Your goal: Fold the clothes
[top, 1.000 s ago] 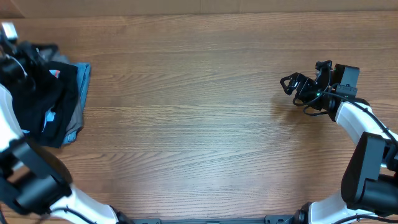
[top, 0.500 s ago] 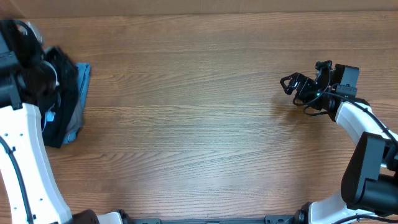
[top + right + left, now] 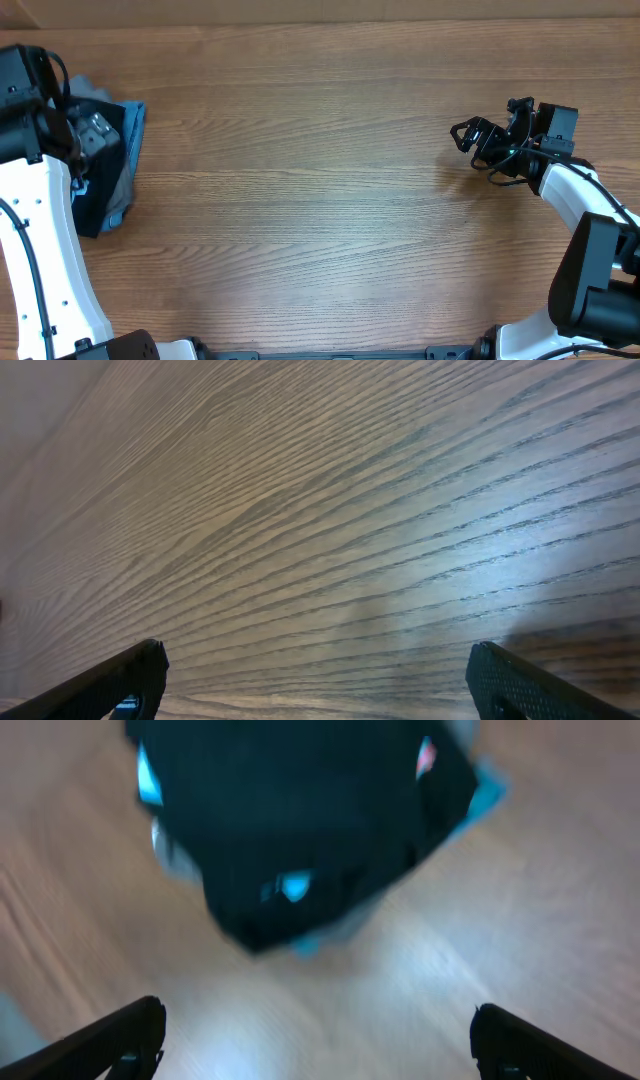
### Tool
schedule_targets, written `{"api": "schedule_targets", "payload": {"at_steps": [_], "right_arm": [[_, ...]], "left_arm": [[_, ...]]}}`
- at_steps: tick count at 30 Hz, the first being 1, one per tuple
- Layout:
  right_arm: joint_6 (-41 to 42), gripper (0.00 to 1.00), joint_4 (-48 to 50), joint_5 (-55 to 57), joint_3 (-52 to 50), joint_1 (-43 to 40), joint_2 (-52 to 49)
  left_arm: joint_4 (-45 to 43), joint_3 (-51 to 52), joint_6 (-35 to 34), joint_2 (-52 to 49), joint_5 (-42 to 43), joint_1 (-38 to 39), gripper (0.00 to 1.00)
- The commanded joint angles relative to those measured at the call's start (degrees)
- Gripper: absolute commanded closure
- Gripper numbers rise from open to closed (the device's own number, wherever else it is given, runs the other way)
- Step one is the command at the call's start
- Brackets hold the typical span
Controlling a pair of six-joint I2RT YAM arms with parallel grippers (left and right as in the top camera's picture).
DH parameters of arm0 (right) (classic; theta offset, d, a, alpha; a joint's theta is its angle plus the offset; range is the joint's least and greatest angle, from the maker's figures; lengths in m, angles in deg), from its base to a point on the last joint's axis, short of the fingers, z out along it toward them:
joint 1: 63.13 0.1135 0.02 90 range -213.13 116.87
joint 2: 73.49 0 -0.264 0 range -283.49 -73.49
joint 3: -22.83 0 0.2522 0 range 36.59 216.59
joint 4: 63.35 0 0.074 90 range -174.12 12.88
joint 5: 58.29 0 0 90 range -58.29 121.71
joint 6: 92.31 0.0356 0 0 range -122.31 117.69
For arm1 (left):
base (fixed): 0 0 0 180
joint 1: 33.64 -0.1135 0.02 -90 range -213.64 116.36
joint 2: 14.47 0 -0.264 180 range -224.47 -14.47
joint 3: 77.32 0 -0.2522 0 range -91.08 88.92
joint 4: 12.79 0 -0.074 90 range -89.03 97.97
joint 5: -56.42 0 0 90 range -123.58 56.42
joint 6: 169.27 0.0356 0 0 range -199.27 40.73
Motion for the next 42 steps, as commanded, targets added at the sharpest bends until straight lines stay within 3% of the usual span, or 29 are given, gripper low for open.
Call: {"api": "schedule_targets", "payload": {"at_steps": [1, 42], "right_arm": [[0.04, 0.00, 0.33, 0.22, 0.11, -0.09, 1.07], [0.04, 0.00, 0.33, 0.22, 0.11, -0.09, 1.07]], "left_arm": [[-2.97, 0.28, 6.64, 0.31, -2.60, -0.07, 0.00], [-3.48, 0.28, 6.67, 0.31, -3.50, 0.00, 0.00]]}}
